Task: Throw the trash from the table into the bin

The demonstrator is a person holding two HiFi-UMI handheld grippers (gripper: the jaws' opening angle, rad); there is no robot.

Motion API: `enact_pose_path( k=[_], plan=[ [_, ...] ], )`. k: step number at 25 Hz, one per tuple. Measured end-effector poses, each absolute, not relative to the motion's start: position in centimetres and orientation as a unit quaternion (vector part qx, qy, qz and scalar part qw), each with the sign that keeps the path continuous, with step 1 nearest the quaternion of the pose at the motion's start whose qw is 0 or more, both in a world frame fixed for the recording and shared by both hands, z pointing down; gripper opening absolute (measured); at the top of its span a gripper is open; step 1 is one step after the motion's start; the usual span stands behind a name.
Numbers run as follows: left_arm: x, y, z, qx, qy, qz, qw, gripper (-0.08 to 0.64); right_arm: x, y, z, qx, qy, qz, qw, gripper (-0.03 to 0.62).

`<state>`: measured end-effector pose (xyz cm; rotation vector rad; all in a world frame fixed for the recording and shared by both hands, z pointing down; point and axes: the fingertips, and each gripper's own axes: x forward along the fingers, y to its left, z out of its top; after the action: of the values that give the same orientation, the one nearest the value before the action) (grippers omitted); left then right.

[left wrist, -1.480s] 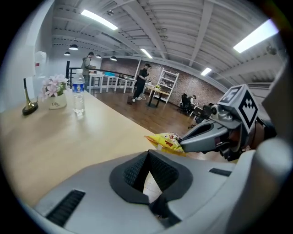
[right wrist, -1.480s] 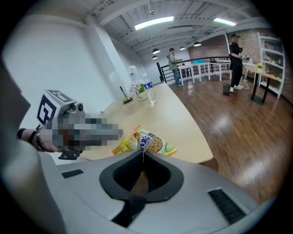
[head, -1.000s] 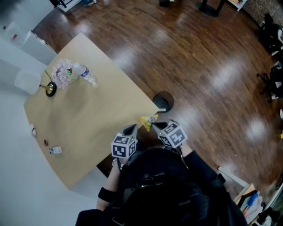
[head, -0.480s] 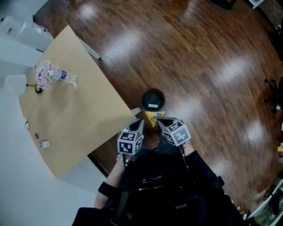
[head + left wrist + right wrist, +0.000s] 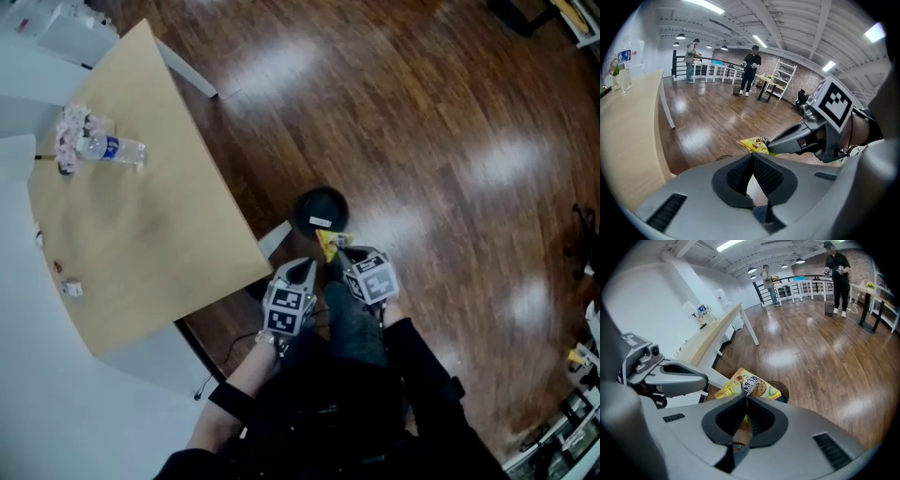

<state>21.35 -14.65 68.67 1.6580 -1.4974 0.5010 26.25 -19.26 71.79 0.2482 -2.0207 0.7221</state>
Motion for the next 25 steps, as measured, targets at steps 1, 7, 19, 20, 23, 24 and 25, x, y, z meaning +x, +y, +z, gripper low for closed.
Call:
enact_pose_path(
  k=[1, 7, 19, 20, 23, 24, 25],
  plan=[
    [21.4, -14.9, 70.2, 0.656, -0.597, 0.204, 0.414, 0.008, 26.0, -19.6, 73.6, 0.102, -0.822, 0.297, 0.474, 0.009],
    [20.6, -15.9, 78.7, 0.615, -0.629, 0.2, 0.432, 0.008, 23.8, -21.5, 85.5, 0.105, -0.809, 0.289, 0.5, 0.009],
    [21.9, -14.9, 89.1, 0.574, -0.62, 0.21, 0.492, 0.008, 22.5, -22.6, 100.5, 0.122, -0.768, 0.296, 0.554, 0.012],
    [22.0, -14.8, 89.4, 0.573, -0.619, 0.21, 0.494, 0.008, 22.4, -22.8, 101.2, 0.125, -0.769, 0.293, 0.555, 0.013],
    [22.2, -14.5, 89.8, 0.568, -0.621, 0.209, 0.499, 0.008, 21.8, -23.3, 102.4, 0.129, -0.77, 0.292, 0.552, 0.021],
    [22.2, -14.4, 90.0, 0.565, -0.621, 0.21, 0.501, 0.008, 21.6, -23.5, 102.6, 0.13, -0.769, 0.293, 0.552, 0.043],
    [22.2, -14.3, 90.1, 0.562, -0.622, 0.212, 0.503, 0.008, 21.4, -23.7, 102.8, 0.131, -0.769, 0.296, 0.551, 0.159]
  ],
)
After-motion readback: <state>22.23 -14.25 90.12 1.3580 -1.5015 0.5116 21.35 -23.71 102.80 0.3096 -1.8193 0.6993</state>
